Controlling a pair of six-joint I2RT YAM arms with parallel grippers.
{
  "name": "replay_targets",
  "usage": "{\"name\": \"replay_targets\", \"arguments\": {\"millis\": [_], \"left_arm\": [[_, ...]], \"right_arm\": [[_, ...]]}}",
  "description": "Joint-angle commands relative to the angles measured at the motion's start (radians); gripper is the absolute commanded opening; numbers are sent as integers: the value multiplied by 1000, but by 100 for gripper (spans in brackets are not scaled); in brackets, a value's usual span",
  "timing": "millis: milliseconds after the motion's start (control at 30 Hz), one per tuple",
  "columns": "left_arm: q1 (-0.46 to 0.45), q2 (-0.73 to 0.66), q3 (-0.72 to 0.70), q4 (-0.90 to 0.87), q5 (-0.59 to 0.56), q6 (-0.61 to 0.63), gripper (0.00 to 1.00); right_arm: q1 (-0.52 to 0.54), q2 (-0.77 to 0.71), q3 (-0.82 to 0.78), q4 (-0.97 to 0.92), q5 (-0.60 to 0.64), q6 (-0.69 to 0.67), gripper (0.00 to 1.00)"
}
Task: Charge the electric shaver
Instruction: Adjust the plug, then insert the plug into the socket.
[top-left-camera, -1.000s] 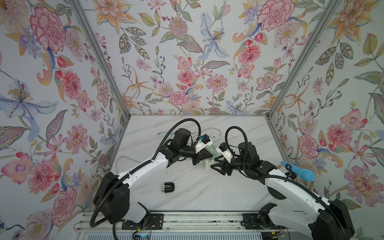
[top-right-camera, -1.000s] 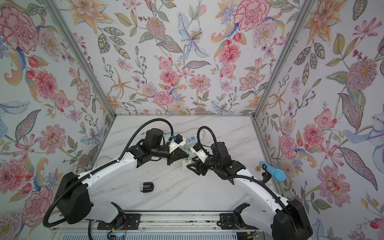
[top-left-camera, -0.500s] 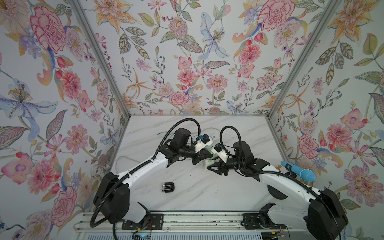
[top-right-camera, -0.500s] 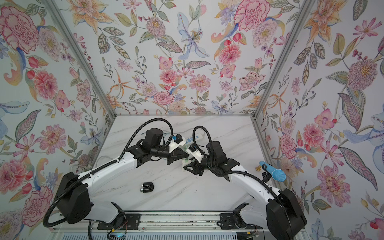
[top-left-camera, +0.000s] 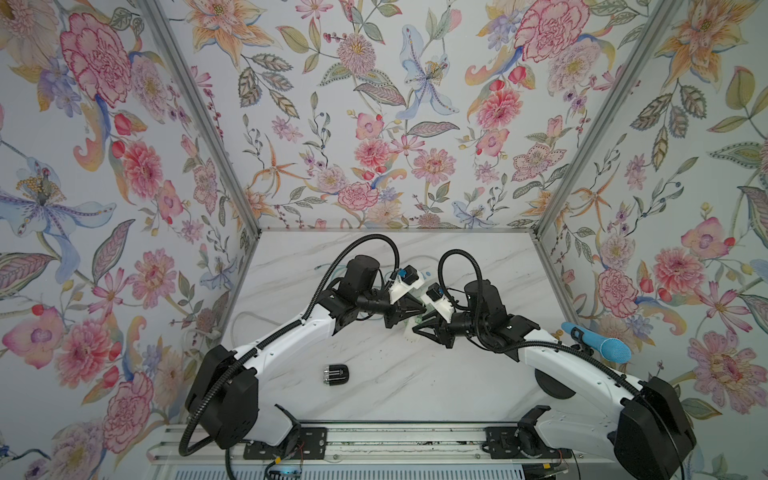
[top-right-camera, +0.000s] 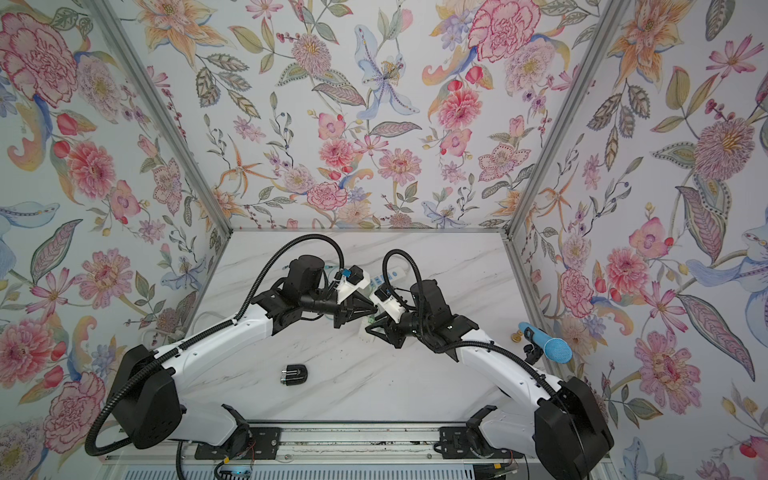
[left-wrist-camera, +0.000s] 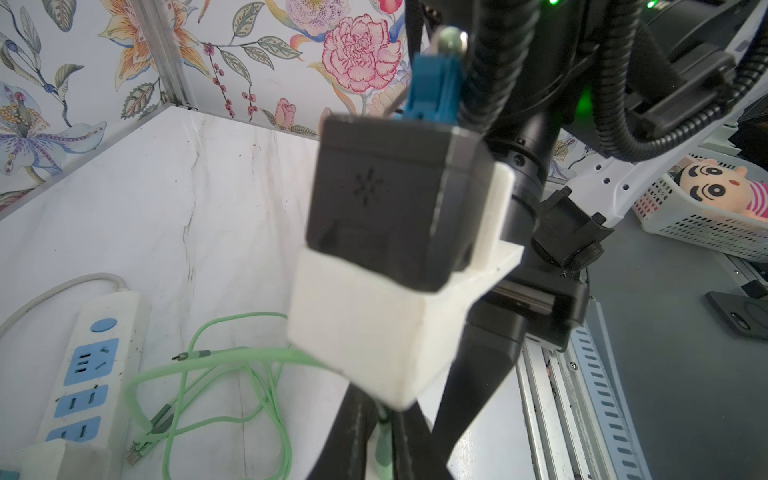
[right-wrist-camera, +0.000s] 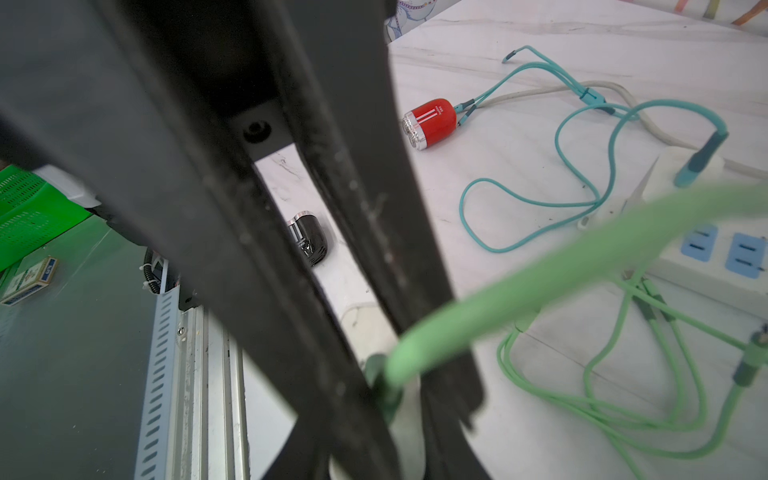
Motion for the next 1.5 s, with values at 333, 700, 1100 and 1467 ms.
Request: {"name": "replay_targets", "arguments": {"millis": [333,700,1100,1467], "left_arm": [[80,-119,-90,95,-105,-39,52],[138,-230,-218,213,-218,-120,53],[155,-305,-284,215,-264,-145,52],[179,-365,-330,201,-287,-155,52]], "right_arm": [[-53,-60,39,-51,379,17,0],[-147,56,150,31,605,114,0],[-147,416,297,283,539,171,0],[-86,633,414,353,589,159,0]]}}
